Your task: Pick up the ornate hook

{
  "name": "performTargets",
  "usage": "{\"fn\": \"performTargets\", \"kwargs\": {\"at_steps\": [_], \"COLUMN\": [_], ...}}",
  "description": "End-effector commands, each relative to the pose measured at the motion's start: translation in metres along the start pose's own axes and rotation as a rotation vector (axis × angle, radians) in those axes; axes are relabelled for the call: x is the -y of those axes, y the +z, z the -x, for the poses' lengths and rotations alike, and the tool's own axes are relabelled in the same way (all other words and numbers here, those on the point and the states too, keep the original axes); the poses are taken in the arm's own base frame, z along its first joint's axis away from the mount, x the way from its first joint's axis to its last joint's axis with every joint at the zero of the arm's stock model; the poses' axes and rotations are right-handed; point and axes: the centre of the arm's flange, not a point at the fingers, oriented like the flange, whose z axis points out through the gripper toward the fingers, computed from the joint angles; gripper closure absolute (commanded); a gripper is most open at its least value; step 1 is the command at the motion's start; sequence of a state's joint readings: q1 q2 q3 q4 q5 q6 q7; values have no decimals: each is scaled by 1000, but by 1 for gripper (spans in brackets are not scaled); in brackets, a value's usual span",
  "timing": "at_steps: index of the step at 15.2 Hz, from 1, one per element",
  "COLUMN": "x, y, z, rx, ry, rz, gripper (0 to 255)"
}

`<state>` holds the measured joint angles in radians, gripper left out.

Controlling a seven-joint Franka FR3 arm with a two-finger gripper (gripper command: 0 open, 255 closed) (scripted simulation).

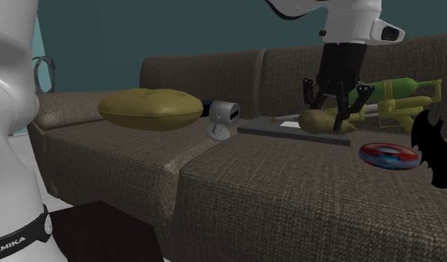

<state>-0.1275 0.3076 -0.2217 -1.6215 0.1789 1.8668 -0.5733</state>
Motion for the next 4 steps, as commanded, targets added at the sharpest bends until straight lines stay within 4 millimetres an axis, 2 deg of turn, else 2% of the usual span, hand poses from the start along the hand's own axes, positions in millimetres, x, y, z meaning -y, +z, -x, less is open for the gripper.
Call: {"fn": "performTargets", "kwargs": {"at_steps": [1, 4], "x": [1, 2], "y": [-11, -17], "z": [0, 0], "rx": [0, 0], "ry": [0, 0], "rz": [0, 0], "gripper": [255, 255]}}
